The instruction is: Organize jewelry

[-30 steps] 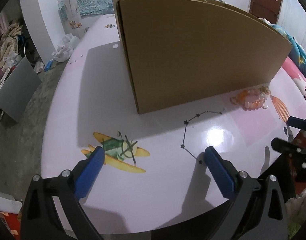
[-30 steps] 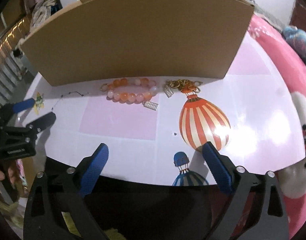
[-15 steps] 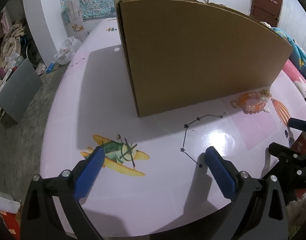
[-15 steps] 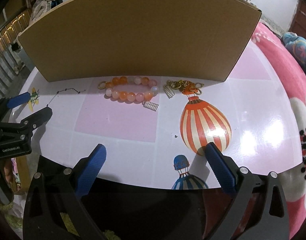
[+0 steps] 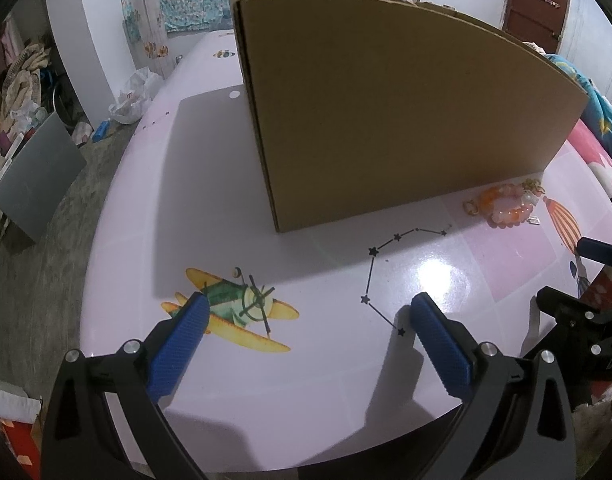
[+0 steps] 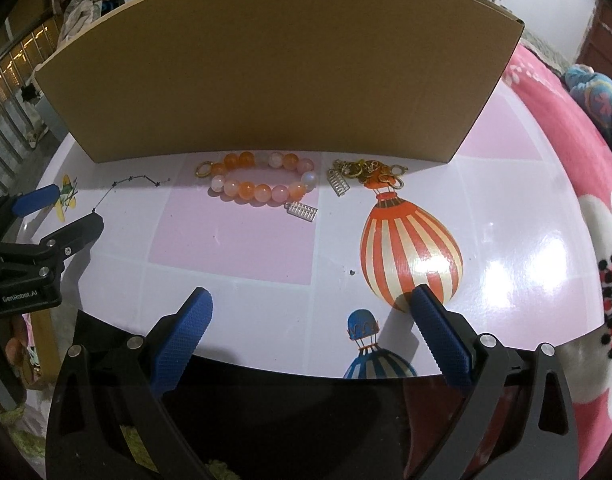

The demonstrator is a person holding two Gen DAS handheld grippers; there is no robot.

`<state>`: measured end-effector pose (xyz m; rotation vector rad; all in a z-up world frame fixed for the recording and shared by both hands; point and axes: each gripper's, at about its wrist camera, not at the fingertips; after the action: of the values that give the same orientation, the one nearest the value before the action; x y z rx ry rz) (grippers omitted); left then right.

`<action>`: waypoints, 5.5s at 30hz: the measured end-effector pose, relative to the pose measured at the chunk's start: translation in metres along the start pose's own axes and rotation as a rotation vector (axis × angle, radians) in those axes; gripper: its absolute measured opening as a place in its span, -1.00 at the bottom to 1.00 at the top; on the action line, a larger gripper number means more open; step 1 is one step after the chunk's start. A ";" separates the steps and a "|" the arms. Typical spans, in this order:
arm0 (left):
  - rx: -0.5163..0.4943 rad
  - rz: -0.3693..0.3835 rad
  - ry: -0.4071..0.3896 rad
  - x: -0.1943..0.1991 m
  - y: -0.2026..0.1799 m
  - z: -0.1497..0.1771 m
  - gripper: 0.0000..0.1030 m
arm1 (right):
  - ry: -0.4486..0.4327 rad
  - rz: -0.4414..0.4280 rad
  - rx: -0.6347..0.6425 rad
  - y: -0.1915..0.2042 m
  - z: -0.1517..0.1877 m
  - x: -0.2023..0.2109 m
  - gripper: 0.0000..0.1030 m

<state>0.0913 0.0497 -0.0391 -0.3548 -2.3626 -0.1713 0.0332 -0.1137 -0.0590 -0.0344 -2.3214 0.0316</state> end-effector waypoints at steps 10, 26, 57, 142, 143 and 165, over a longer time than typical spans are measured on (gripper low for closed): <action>0.000 0.000 0.001 -0.001 0.001 0.001 0.92 | -0.001 0.002 0.001 0.000 0.000 0.000 0.85; 0.003 0.002 -0.002 0.000 0.002 0.001 0.92 | -0.001 0.004 0.005 0.000 0.000 0.001 0.85; -0.027 0.049 -0.211 0.021 0.001 -0.039 0.87 | -0.204 -0.266 -0.274 -0.080 -0.031 0.042 0.59; -0.016 0.245 -0.143 0.032 -0.028 0.015 0.09 | -0.127 -0.544 0.176 0.100 -0.114 0.014 -0.86; -0.014 0.240 -0.143 0.033 -0.026 0.016 0.09 | -0.116 -0.550 0.165 0.105 -0.113 0.008 -0.86; -0.085 0.260 -0.115 0.026 -0.038 0.011 0.08 | -0.098 -0.247 -0.176 -0.029 -0.044 0.045 -0.46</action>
<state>0.0549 0.0211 -0.0298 -0.7260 -2.3993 -0.1313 0.0337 -0.1407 0.0048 0.1680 -2.4042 -0.3015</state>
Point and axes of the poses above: each gripper's, at about its wrist camera, not at the fingertips, and x roughly against the way its jaws point, y to its left, z to its underside, and after that the axes turned 14 degrees about -y, right-handed
